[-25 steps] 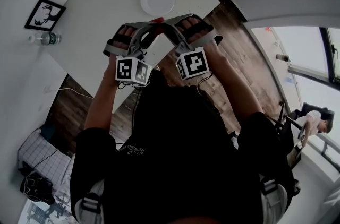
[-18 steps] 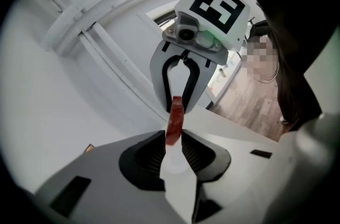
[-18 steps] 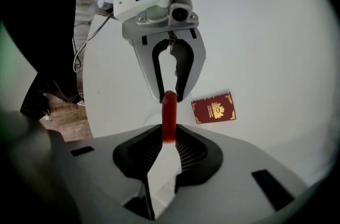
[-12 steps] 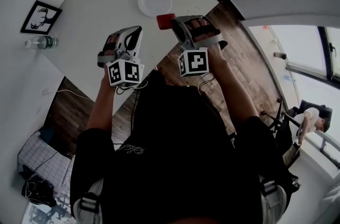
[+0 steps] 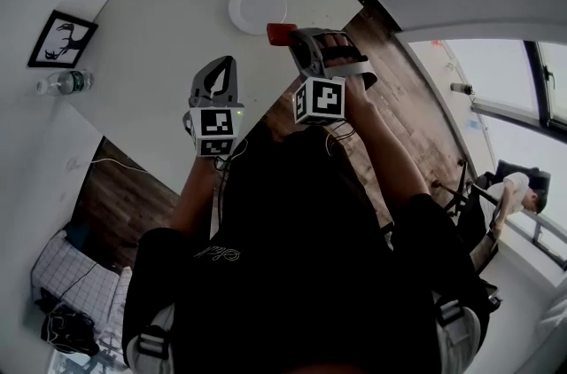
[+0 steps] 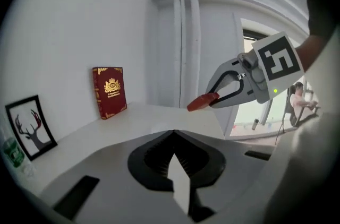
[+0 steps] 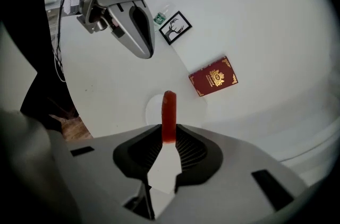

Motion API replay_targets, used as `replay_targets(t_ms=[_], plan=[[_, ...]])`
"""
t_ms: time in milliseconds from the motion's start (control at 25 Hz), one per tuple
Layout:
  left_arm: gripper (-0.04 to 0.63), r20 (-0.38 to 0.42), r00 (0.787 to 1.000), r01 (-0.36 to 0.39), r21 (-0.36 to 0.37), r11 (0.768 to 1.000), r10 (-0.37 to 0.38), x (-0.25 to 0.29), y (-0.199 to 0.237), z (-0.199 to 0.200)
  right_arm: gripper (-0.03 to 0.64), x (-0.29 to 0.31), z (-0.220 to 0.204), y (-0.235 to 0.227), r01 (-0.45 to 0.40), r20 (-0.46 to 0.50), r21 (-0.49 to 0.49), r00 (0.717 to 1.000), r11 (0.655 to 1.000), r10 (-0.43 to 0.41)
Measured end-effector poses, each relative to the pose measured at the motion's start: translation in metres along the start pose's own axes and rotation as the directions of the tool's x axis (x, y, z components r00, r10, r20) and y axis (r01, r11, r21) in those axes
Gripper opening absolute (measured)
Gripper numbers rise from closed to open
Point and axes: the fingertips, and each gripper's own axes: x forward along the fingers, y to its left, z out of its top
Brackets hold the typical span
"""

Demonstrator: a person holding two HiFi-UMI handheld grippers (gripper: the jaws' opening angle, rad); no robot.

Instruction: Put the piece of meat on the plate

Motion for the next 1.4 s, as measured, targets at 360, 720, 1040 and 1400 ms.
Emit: replay_targets(t_ms=[360, 720, 1040, 1400], plan=[[0.003, -0.020, 1.000, -0.021, -0.169, 0.985, 0.018, 0.021, -0.010, -0.012, 0.091, 0.040, -0.011, 0.016, -0.087, -0.002, -0.017, 0.996, 0.996, 0.087], [0.003, -0.063, 0.993, -0.113, -0.221, 0.969, 0.101, 0.035, 0.010, -0.023, 0.091, 0.098, -0.006, 0.013, -0.140, -0.017, -0.021, 0.990, 0.990, 0.140], [0.003, -0.100, 0.989, -0.131, -0.235, 0.963, 0.110, 0.041, 0.004, -0.029, 0.091, 0.136, -0.017, 0.015, -0.165, -0.032, -0.031, 0.986, 0.986, 0.164], [0.003, -0.102, 0.985, -0.164, -0.309, 0.937, 0.138, 0.041, 0.002, -0.033, 0.091, 0.154, -0.019, 0.024, -0.189, -0.067, -0.113, 0.981, 0.976, 0.182]])
